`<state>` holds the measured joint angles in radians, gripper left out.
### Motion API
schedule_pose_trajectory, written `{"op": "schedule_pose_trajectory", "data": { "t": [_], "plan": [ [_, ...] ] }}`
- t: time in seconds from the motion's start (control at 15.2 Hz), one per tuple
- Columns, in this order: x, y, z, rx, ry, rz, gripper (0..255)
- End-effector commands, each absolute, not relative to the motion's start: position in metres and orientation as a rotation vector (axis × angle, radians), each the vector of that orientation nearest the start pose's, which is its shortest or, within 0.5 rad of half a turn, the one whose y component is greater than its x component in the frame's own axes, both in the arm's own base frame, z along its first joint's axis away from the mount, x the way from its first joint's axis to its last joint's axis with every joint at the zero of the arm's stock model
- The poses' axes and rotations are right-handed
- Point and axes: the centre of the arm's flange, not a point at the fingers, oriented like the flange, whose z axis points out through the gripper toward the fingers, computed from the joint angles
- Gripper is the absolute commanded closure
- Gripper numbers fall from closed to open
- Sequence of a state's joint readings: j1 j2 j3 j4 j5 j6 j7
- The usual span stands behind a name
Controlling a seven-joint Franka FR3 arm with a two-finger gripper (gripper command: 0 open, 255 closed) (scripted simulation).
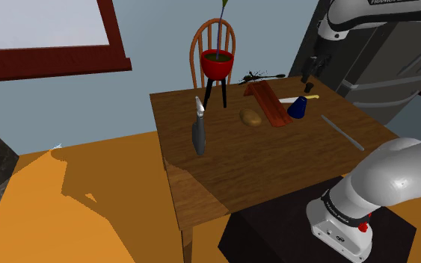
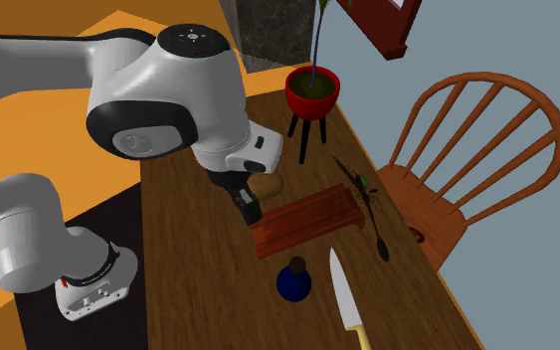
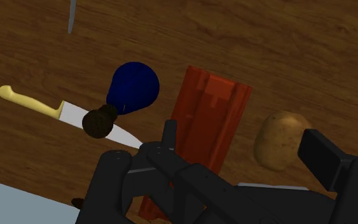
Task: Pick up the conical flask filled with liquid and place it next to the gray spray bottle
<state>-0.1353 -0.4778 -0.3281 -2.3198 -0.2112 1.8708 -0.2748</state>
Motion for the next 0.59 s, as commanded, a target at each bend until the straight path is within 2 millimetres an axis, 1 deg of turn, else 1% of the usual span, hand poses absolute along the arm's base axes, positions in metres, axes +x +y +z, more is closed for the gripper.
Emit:
{"op": "schedule_pose_trajectory", "data": {
  "t": [0.0, 0.53],
  "plan": [
    [0.366, -0.237, 0.502, -3.188, 0.148, 0.01, 0],
    [0.385, -0.337, 0.467, -3.167, 0.151, 0.003, 0]
  ]
}}
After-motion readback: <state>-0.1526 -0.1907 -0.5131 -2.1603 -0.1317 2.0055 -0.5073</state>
